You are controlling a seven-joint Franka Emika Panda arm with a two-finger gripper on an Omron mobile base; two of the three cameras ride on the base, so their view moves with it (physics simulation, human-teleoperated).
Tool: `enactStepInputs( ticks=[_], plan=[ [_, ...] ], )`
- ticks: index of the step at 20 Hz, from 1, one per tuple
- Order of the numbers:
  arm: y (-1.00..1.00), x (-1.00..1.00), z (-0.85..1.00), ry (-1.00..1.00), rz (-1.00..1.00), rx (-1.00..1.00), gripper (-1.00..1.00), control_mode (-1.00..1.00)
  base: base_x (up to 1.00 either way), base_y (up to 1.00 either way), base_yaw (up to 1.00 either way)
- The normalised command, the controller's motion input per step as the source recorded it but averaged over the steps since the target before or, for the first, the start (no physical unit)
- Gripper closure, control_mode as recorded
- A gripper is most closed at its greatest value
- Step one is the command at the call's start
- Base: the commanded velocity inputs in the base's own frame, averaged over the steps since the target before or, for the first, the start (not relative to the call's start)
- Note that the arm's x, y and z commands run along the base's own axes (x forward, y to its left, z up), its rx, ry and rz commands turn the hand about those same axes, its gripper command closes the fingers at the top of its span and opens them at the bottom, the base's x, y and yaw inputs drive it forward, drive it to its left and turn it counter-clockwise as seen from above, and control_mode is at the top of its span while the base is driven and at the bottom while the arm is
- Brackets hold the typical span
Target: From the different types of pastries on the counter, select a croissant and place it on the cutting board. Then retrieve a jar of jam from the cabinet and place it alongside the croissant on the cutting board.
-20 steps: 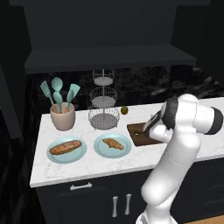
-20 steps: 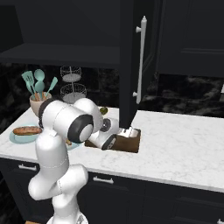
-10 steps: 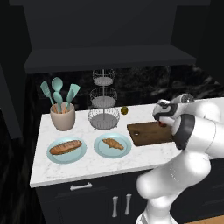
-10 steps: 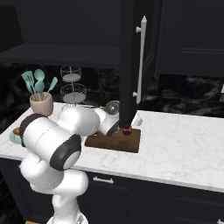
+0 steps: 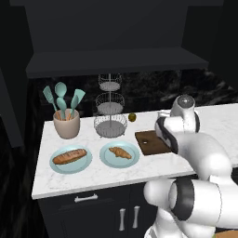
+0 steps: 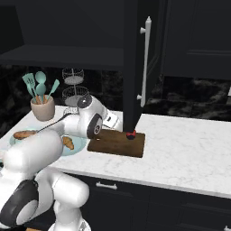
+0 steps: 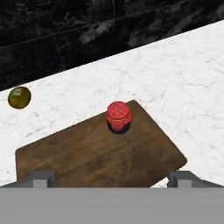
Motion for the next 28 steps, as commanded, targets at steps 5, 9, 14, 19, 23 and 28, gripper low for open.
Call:
enactStepInputs(
  ticks=[5,9,14,19,23,28],
  plan=[
    [1.0,-1.0,0.0,0.22,-0.02,-0.05,-1.0,-1.0,0.0,0.0,0.0],
    [0.6,-0.14,0.15,0.2,0.16,0.1,-1.0,-1.0,0.0,0.0,0.0],
    [0.2,-0.19,1.0,0.46,0.61,0.3,-1.0,-1.0,0.0,0.0,0.0],
    [0.91,-0.24,0.22,0.33,0.42,0.13,-1.0,-1.0,0.0,0.0,0.0],
    [1.0,-0.02,-0.39,0.13,0.1,-0.01,-1.0,-1.0,0.0,0.0,0.0],
    [0.49,0.29,-0.17,0.03,0.12,0.0,-1.0,-1.0,0.0,0.0,0.0]
  ],
)
